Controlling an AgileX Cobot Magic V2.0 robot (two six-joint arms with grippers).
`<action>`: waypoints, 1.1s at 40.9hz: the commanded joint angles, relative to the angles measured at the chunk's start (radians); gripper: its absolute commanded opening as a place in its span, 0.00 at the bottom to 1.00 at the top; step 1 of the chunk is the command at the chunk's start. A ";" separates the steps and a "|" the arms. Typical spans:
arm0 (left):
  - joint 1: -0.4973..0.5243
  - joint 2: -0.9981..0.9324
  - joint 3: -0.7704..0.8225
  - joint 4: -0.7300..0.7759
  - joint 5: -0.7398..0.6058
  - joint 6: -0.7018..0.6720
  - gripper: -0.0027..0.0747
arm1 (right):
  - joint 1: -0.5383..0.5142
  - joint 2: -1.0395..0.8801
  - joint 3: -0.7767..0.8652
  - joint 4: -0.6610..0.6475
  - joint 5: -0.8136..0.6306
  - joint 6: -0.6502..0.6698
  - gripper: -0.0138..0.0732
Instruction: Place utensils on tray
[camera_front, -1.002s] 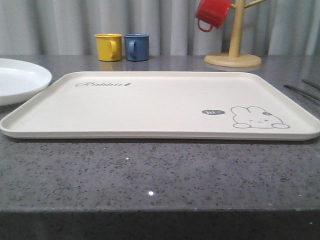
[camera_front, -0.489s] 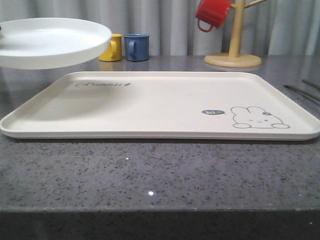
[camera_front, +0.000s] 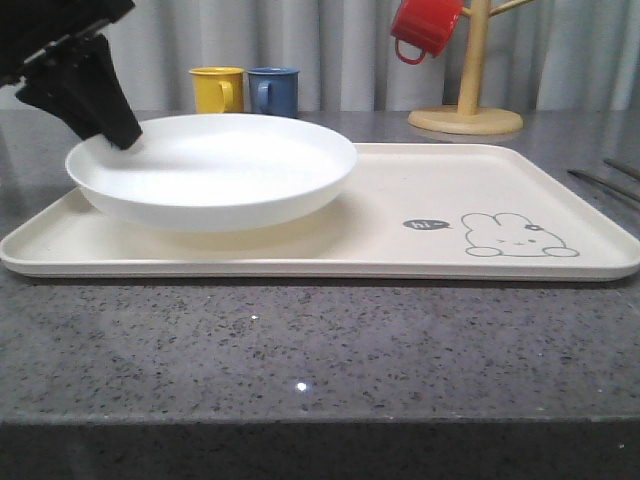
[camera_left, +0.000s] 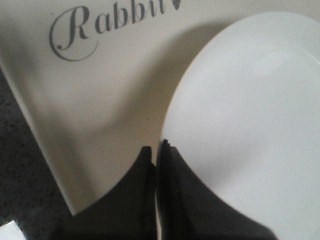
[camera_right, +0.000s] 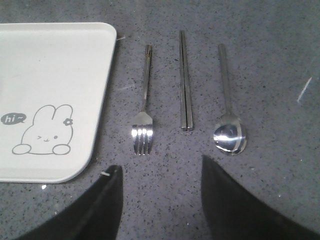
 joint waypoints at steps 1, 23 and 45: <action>-0.011 -0.017 -0.032 -0.052 -0.063 -0.003 0.02 | -0.005 0.013 -0.032 -0.005 -0.064 -0.007 0.61; -0.028 -0.154 -0.037 0.002 -0.063 -0.015 0.56 | -0.005 0.013 -0.032 -0.005 -0.063 -0.007 0.61; -0.473 -0.810 0.293 0.562 -0.077 -0.382 0.56 | -0.005 0.013 -0.032 -0.005 -0.063 -0.007 0.61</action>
